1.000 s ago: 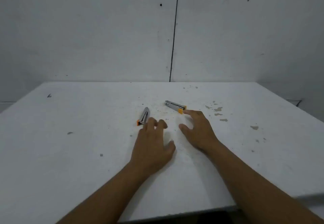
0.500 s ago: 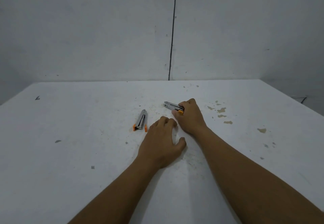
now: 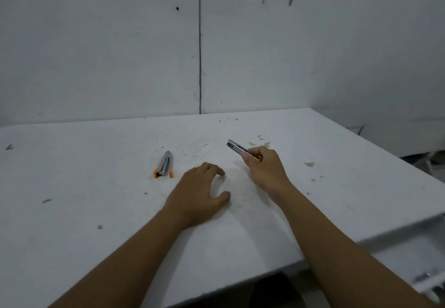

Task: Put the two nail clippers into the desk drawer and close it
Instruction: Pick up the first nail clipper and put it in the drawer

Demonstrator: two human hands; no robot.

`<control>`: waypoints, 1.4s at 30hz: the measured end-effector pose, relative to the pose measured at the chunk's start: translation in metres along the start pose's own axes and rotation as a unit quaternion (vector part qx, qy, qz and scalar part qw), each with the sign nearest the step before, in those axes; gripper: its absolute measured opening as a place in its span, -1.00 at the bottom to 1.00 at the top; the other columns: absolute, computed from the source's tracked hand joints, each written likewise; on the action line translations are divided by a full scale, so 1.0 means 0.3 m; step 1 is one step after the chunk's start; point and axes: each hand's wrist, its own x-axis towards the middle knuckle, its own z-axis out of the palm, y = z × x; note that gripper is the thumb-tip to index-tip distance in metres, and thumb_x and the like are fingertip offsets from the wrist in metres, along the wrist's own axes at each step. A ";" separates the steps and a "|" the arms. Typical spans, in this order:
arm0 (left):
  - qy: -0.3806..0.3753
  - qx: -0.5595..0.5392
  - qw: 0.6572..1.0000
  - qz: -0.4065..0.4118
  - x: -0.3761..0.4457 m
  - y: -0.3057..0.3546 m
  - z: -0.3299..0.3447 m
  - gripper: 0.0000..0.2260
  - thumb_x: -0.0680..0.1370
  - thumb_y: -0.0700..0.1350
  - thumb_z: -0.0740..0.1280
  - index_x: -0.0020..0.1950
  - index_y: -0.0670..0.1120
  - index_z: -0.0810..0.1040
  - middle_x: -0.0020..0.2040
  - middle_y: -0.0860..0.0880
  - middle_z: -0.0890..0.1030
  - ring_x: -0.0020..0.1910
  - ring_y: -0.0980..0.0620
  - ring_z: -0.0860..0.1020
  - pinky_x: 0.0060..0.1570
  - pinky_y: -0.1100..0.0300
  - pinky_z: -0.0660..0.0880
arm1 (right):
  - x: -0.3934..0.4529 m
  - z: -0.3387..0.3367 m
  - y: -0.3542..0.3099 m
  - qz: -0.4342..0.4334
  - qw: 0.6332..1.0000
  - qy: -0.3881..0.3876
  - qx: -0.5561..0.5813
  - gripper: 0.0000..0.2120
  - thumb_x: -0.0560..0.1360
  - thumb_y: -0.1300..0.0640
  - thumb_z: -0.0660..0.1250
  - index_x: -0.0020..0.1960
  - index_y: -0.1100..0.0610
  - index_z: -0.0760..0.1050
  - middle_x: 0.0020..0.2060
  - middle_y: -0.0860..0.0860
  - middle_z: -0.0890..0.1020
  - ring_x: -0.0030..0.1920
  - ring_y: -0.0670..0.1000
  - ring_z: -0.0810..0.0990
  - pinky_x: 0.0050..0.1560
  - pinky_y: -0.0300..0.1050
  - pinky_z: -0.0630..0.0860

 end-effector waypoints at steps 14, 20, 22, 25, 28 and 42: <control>-0.091 -0.025 0.987 0.128 0.027 0.410 0.212 -0.56 0.51 0.26 0.22 0.35 0.16 0.44 0.43 0.14 0.40 0.42 0.10 0.35 0.47 0.12 0.08 | -0.491 -0.485 0.195 0.023 0.976 0.214 -0.029 -0.80 0.60 0.04 0.34 0.20 0.04 0.54 0.11 -0.01 0.42 -0.01 -0.22 0.52 -0.14 -0.61 0.36; -0.119 -0.035 0.980 0.152 0.056 0.518 0.271 -0.55 0.53 0.26 0.20 0.37 0.13 0.43 0.43 0.11 0.41 0.39 0.05 0.38 0.48 -0.02 0.21 | -0.626 -0.742 0.363 0.018 0.979 0.152 -0.136 -0.84 0.57 0.11 0.39 0.12 -0.06 0.54 0.05 -0.05 0.46 -0.01 -0.29 0.50 -0.09 -0.49 0.38; -0.118 -0.047 0.981 0.148 0.060 0.511 0.274 -0.54 0.52 0.28 0.21 0.35 0.13 0.45 0.41 0.12 0.43 0.37 0.05 0.41 0.44 0.00 0.26 | -0.630 -0.815 0.399 0.026 0.979 0.077 -0.189 -0.84 0.56 0.11 0.39 0.09 -0.10 0.53 0.02 -0.09 0.47 0.03 -0.20 0.51 -0.02 -0.41 0.35; -0.115 -0.064 0.981 0.142 0.055 0.498 0.273 -0.55 0.49 0.30 0.22 0.31 0.15 0.47 0.40 0.13 0.46 0.35 0.05 0.43 0.39 -0.02 0.34 | -0.595 -0.875 0.431 0.059 0.963 -0.023 -0.263 -0.90 0.56 0.06 0.40 0.06 -0.09 0.56 0.02 -0.07 0.47 0.06 -0.07 0.49 0.04 -0.28 0.39; -0.110 -0.072 0.982 0.139 0.049 0.498 0.270 -0.56 0.48 0.29 0.24 0.29 0.14 0.49 0.40 0.13 0.47 0.35 0.05 0.45 0.37 -0.05 0.37 | -0.539 -0.875 0.448 0.084 0.933 -0.092 -0.337 -0.84 0.54 -0.03 0.40 0.12 -0.08 0.59 0.05 -0.08 0.48 0.11 -0.02 0.47 0.23 0.02 0.41; -0.092 -0.105 0.982 0.128 0.055 0.489 0.268 -0.63 0.45 0.25 0.30 0.19 0.15 0.55 0.31 0.18 0.53 0.27 0.10 0.50 0.28 0.08 0.42 | -0.469 -0.761 0.482 0.140 0.911 -0.085 -0.379 -0.73 0.46 0.17 0.45 0.13 -0.06 0.64 0.06 -0.11 0.64 0.14 0.01 0.55 0.24 0.03 0.39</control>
